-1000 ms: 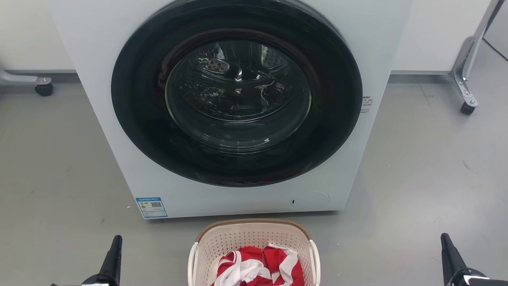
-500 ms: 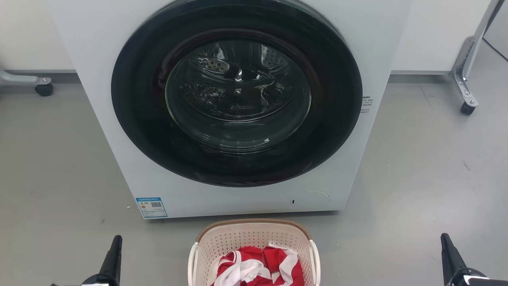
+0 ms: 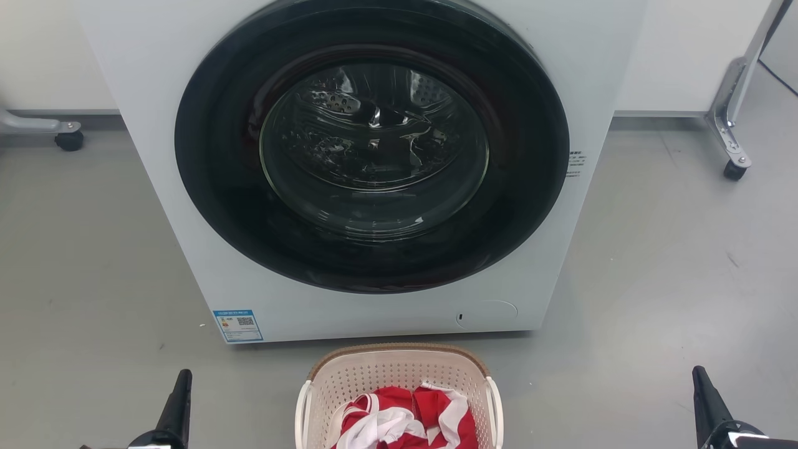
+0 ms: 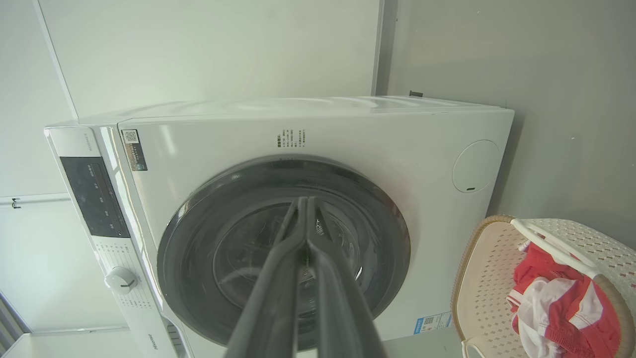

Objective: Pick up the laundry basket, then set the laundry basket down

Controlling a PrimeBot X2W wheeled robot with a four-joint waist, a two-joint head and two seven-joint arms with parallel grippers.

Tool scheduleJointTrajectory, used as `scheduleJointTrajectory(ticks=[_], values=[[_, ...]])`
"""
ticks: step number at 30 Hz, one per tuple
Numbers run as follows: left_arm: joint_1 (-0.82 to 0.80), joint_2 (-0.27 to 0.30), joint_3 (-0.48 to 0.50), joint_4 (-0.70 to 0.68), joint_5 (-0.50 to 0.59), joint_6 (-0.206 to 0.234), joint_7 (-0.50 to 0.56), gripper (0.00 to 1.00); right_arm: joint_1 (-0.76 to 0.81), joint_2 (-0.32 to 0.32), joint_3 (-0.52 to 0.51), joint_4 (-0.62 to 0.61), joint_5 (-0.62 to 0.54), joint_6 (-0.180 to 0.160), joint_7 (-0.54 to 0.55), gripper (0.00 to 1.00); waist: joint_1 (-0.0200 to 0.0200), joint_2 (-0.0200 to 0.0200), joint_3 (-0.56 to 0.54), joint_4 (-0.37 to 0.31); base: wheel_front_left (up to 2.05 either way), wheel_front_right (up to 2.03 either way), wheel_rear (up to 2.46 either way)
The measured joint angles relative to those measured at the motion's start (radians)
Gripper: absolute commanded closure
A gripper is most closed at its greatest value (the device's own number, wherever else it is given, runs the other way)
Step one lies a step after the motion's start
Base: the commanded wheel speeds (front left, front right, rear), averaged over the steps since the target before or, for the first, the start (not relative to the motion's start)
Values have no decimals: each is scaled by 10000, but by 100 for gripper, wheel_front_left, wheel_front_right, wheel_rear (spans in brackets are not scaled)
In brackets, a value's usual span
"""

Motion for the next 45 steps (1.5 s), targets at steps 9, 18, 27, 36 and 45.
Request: scheduleJointTrajectory(ticks=[9, 18, 27, 36, 45], values=[[0, 0, 0, 0, 0, 0, 0, 100, 0, 2, 0, 0, 2, 0, 0, 100, 0, 0, 0, 0, 0, 0, 0], [0, 0, 0, 0, -2, 0, 0, 100, 0, 2, 0, 0, 2, 0, 0, 100, 0, 0, 1, 0, 0, 0, 0], [0, 0, 0, -2, -2, 0, 0, 100, 0, 2, 0, -2, 2, 0, 0, 100, 0, 1, 1, 0, 0, 0, 0], [0, 0, 0, -2, -2, 0, 0, 100, 0, 2, 0, -2, 2, 0, 0, 100, 0, 0, 2, 0, 0, 0, 0], [0, 0, 0, -4, -2, 0, 0, 100, 0, 2, 0, -2, 2, 0, 0, 100, 0, 0, 2, 0, 0, 0, 0]])
